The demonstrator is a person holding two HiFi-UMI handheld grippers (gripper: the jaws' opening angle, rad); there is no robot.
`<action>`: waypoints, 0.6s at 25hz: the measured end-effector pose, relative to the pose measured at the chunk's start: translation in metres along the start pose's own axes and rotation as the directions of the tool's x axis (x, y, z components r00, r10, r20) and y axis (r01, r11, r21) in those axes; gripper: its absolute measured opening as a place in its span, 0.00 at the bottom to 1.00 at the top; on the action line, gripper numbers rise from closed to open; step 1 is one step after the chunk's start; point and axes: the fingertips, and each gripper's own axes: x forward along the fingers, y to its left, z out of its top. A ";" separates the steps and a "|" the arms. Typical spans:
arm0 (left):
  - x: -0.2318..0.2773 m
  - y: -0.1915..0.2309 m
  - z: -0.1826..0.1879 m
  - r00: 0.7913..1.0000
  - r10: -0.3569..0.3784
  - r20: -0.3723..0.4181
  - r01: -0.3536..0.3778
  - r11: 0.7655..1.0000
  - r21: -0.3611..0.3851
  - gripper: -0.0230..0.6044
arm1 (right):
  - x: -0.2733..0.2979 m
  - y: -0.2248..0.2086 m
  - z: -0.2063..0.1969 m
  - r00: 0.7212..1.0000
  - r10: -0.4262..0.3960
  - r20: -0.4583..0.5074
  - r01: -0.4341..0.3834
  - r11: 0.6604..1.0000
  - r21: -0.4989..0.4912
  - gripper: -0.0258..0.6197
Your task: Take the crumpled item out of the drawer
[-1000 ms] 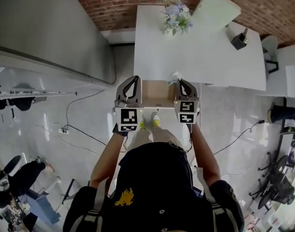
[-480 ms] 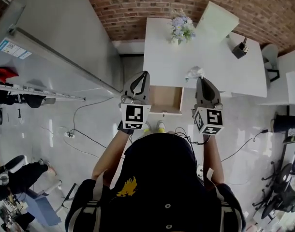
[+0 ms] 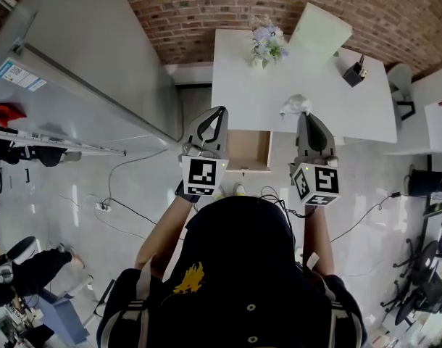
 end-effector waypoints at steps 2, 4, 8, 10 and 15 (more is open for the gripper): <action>0.001 0.002 0.000 1.000 0.004 0.002 -0.004 1.000 -0.002 0.07 | -0.002 -0.001 0.000 1.000 -0.004 0.003 0.004 1.000 0.002 0.08; 0.002 0.002 0.001 1.000 0.004 0.003 -0.004 1.000 -0.002 0.07 | -0.004 -0.002 0.000 1.000 -0.009 0.002 0.009 1.000 0.004 0.08; 0.005 -0.002 0.003 1.000 -0.006 0.013 0.006 1.000 0.000 0.07 | -0.007 -0.001 -0.001 1.000 -0.003 -0.012 0.003 1.000 -0.020 0.08; 0.006 -0.003 0.006 1.000 -0.011 0.021 0.011 1.000 -0.001 0.07 | -0.007 0.000 -0.001 1.000 -0.002 -0.017 0.002 0.999 -0.033 0.08; 0.008 -0.008 0.005 0.999 -0.021 0.025 0.021 1.000 -0.011 0.07 | -0.011 0.000 -0.004 1.000 -0.003 -0.029 0.002 0.999 -0.038 0.08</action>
